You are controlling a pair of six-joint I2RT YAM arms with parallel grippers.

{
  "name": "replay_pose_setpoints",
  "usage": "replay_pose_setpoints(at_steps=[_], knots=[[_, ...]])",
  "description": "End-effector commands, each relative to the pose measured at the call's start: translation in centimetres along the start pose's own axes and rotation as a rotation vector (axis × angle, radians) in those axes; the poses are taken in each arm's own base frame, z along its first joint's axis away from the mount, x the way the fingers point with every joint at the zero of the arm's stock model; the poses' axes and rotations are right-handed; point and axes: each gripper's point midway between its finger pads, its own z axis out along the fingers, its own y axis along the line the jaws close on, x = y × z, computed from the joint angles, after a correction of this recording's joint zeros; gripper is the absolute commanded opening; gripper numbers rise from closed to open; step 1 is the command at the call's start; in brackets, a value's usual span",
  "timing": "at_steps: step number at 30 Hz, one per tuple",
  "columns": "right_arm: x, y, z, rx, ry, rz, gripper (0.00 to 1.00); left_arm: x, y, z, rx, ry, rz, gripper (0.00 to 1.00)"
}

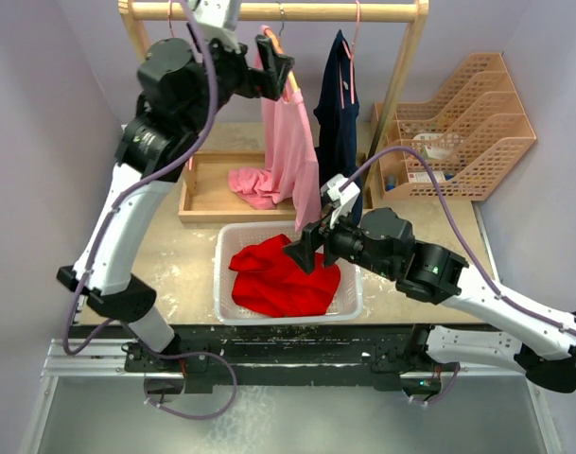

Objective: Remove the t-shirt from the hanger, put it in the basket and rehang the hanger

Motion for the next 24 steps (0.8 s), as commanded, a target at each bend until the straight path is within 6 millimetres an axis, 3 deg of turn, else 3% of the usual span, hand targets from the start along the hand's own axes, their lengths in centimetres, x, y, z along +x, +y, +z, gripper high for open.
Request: replay_pose_setpoints(at_steps=[1, 8, 16, 24], knots=[[-1.2, 1.1, -0.1, -0.047, -0.047, 0.014, 0.8, -0.6, 1.8, 1.6, -0.171, -0.027, 0.06, 0.99], [-0.9, 1.5, 0.0, -0.075, -0.053, 0.033, 0.8, 2.0, 3.5, 4.3, -0.278, 0.002, 0.034, 0.99], [-0.3, 1.4, -0.3, -0.078, -0.047, 0.056, 0.8, 1.7, 4.6, 4.2, -0.352, -0.042, 0.019, 0.99], [-0.8, 1.8, -0.5, -0.095, -0.07, 0.075, 0.79, 2.8, 4.7, 5.4, -0.351, -0.035, 0.029, 0.99]])
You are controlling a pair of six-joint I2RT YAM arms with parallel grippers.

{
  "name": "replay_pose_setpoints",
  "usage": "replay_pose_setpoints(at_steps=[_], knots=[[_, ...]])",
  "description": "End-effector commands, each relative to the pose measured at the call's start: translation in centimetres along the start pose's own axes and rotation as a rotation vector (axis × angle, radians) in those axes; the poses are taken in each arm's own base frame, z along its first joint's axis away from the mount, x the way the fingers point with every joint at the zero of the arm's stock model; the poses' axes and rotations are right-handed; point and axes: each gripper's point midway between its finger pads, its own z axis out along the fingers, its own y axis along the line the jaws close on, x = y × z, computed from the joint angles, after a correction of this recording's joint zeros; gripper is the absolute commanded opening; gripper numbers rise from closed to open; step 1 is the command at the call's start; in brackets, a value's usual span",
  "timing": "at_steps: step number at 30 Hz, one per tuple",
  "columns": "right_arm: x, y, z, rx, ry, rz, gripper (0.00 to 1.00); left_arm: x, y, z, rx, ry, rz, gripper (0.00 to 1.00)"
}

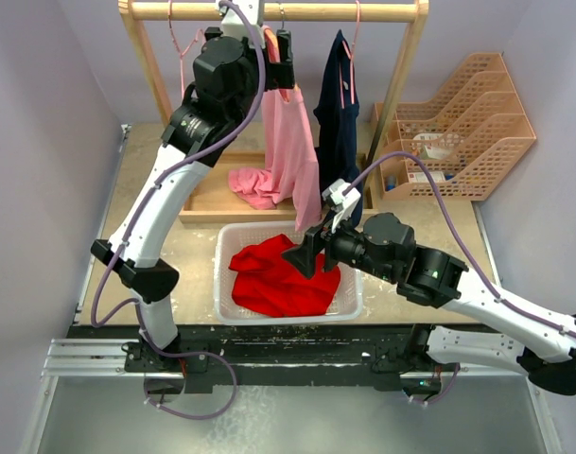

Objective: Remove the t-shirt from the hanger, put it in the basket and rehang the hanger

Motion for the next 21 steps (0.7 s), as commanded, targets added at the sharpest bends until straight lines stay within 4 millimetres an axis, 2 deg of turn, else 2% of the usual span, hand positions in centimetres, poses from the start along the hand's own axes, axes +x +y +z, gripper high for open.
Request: replay_pose_setpoints(at_steps=[1, 14, 21], knots=[[-1.7, 1.1, -0.5, -0.045, -0.067, 0.023, 0.79, -2.7, 0.3, -0.2, -0.013, -0.087, -0.034, 0.99], [-1.4, 1.2, 0.1, -0.046, -0.051, 0.019, 0.79, -1.8, 0.6, 1.8, -0.018, -0.08, -0.014, 1.0], [-0.9, 1.3, 0.4, -0.055, -0.04, 0.026, 0.79, -1.7, 1.8, 2.0, -0.035, -0.074, -0.032, 0.95]])
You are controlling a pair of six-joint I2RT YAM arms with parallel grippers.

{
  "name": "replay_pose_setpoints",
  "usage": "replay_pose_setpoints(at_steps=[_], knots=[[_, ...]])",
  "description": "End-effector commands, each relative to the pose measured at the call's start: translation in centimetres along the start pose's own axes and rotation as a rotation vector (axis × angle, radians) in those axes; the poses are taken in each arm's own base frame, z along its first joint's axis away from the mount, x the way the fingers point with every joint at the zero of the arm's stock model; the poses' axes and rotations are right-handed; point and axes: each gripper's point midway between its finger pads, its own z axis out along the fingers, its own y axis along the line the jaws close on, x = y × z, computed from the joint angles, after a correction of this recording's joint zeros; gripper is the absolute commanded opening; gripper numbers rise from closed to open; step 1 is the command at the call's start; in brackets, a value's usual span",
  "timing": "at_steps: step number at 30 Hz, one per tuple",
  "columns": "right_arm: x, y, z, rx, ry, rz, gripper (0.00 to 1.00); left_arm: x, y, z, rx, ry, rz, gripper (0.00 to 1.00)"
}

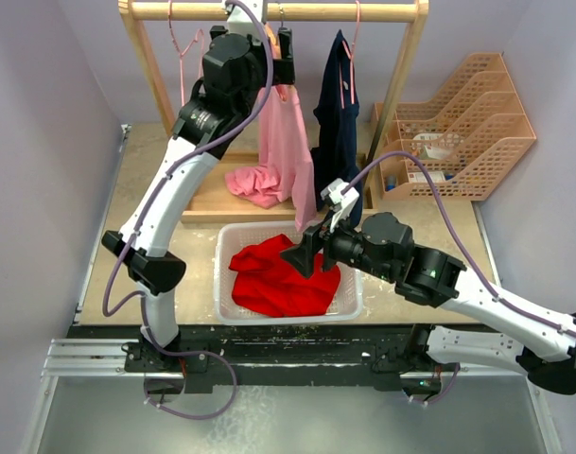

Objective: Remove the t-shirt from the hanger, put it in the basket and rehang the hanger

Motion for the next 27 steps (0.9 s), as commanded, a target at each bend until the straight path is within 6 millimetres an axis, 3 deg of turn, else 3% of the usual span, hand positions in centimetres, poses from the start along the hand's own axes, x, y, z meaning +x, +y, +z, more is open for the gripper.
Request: replay_pose_setpoints(at_steps=[1, 13, 27], knots=[[-0.7, 1.1, 0.2, -0.047, -0.035, 0.02, 0.79, -3.2, 1.2, -0.7, -0.006, -0.073, -0.043, 0.94], [-0.6, 1.5, 0.6, -0.067, -0.035, 0.034, 0.79, -3.1, 2.2, -1.1, -0.009, -0.081, -0.051, 0.74], [-0.4, 1.8, 0.6, -0.084, -0.039, 0.052, 0.79, -3.2, 0.8, -0.1, 0.063, -0.102, -0.073, 0.52]])
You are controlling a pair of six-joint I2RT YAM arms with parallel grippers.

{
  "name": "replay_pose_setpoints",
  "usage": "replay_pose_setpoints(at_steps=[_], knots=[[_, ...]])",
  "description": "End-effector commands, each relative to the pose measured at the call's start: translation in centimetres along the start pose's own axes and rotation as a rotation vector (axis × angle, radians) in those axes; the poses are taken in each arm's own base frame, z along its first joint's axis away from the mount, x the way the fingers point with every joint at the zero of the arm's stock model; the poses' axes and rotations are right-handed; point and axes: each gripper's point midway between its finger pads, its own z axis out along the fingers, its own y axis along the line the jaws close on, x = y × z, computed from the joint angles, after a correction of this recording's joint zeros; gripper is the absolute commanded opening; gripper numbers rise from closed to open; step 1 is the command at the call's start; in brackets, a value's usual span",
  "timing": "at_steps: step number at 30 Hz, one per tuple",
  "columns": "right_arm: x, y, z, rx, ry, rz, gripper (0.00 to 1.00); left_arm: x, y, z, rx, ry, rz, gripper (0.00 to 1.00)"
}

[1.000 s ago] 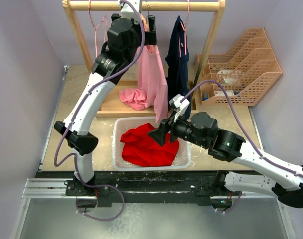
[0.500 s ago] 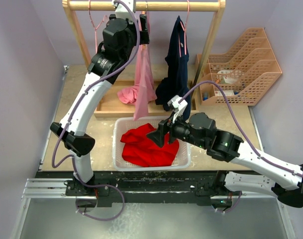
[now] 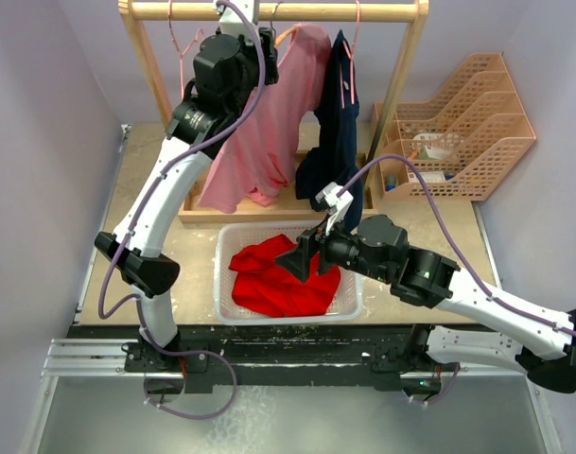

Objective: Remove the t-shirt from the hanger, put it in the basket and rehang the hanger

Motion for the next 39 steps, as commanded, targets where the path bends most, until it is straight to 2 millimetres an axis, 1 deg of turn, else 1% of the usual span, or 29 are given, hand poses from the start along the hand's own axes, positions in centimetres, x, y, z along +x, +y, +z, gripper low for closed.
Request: replay_pose_setpoints(at_steps=[1, 6, 9, 11, 12, 13, 23, 26, 27, 31, 33, 35, 36, 39], knots=[[-1.2, 1.0, -0.1, -0.038, -0.05, 0.013, 0.79, -3.4, -0.6, -0.5, 0.044, -0.097, -0.045, 0.51], [-1.7, 1.2, -0.3, -0.05, -0.069, 0.016, 0.79, -3.5, -1.2, -0.3, 0.078, -0.107, -0.045, 0.51], [-1.9, 1.3, -0.5, -0.05, -0.079, 0.018, 0.79, -3.2, -1.3, -0.3, 0.085, -0.098, -0.043, 0.51], [-2.1, 1.3, -0.7, -0.05, -0.084, 0.019, 0.79, -2.8, -1.4, -0.1, 0.087, -0.088, -0.04, 0.49], [-0.9, 0.8, -0.4, -0.037, -0.059, 0.017, 0.79, -2.7, -1.4, 0.0, 0.087, -0.085, -0.039, 0.48], [-0.7, 0.7, -0.4, -0.036, -0.056, 0.018, 0.79, -2.5, -1.4, 0.0, 0.086, -0.08, -0.037, 0.48], [-1.0, 0.6, -0.8, -0.035, -0.073, 0.019, 0.79, -0.5, -1.7, 0.8, 0.093, -0.037, -0.037, 0.48], [-0.9, 0.7, -0.8, -0.036, -0.071, 0.017, 0.79, -0.1, -1.8, 1.0, 0.096, -0.03, -0.039, 0.46], [-0.9, 0.7, -0.7, -0.036, -0.071, 0.017, 0.79, -0.1, -1.8, 1.0, 0.097, -0.03, -0.04, 0.44], [-0.8, 0.6, -0.7, -0.035, -0.069, 0.017, 0.79, -0.2, -1.8, 1.1, 0.098, -0.034, -0.041, 0.27], [-0.8, 0.6, -0.7, -0.035, -0.068, 0.017, 0.79, -0.4, -1.8, 1.0, 0.099, -0.04, -0.039, 0.17], [-0.7, 0.6, -0.6, -0.034, -0.064, 0.016, 0.79, -1.0, -1.9, 0.9, 0.105, -0.06, -0.041, 0.02], [-0.6, 0.6, -0.6, -0.036, -0.064, 0.016, 0.79, -1.3, -1.9, 0.7, 0.108, -0.071, -0.043, 0.0], [-0.7, 0.6, -0.5, -0.036, -0.062, 0.017, 0.78, -2.5, -2.1, 0.3, 0.124, -0.107, -0.037, 0.0]])
